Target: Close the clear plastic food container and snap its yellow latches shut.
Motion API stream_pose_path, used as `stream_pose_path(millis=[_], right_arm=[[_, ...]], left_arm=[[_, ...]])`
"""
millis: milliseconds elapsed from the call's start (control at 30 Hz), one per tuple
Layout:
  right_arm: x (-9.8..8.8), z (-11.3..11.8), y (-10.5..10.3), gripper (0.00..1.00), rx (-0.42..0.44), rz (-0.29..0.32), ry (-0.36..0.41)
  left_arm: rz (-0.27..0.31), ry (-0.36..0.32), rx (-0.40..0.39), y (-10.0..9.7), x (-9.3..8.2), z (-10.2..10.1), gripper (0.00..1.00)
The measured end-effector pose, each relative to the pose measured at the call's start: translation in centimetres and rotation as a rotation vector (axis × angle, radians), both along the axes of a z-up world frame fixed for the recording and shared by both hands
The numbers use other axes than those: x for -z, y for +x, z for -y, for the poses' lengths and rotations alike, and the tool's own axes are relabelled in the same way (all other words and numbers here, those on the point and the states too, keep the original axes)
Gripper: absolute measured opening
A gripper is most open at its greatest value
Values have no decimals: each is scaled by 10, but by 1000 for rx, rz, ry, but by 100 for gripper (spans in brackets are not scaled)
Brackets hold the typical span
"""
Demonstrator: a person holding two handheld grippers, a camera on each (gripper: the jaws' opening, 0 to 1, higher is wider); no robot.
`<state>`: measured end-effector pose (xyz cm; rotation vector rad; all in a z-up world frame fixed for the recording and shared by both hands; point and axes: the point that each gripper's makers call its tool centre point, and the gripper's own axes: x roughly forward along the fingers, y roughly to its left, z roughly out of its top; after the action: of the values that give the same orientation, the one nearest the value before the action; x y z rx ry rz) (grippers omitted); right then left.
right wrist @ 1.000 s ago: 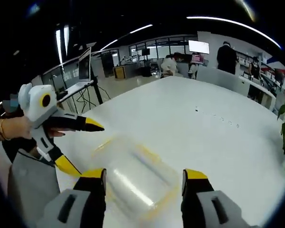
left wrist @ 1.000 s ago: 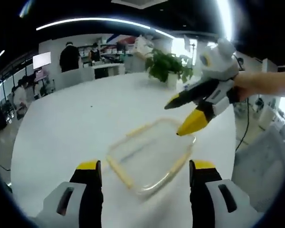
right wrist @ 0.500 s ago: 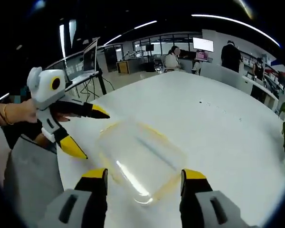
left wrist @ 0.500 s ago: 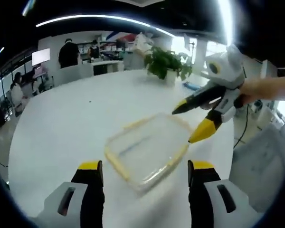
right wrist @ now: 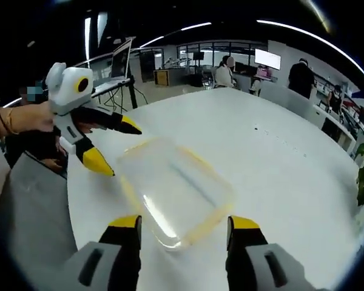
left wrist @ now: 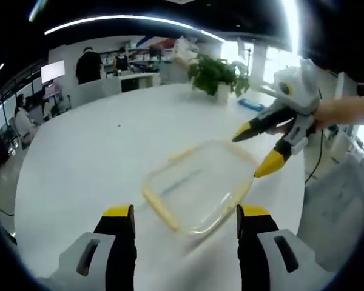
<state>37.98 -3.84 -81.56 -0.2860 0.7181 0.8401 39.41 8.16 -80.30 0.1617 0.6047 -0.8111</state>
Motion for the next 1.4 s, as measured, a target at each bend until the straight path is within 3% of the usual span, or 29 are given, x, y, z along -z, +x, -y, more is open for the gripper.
stream_pose_path(millis=[100, 333, 600, 667, 800, 1400], right_arm=[[2, 0, 0, 54, -5, -3, -8], [10, 0, 0, 54, -15, -19, -19], [12, -2, 7, 53, -21, -27, -18], [12, -3, 10, 52, -22, -25, -14], [13, -5, 17, 51, -23, -32, -8], [12, -11, 53, 51, -1, -30, 0]], left_arm=[[-3, 4, 22, 0, 1, 2, 61], [15, 83, 51, 4, 9, -3, 60], [9, 71, 65, 8, 7, -1, 56], [-11, 26, 56, 11, 5, 3, 54], [-8, 54, 75, 15, 10, 3, 55], [-7, 63, 78, 54, 9, -3, 55]])
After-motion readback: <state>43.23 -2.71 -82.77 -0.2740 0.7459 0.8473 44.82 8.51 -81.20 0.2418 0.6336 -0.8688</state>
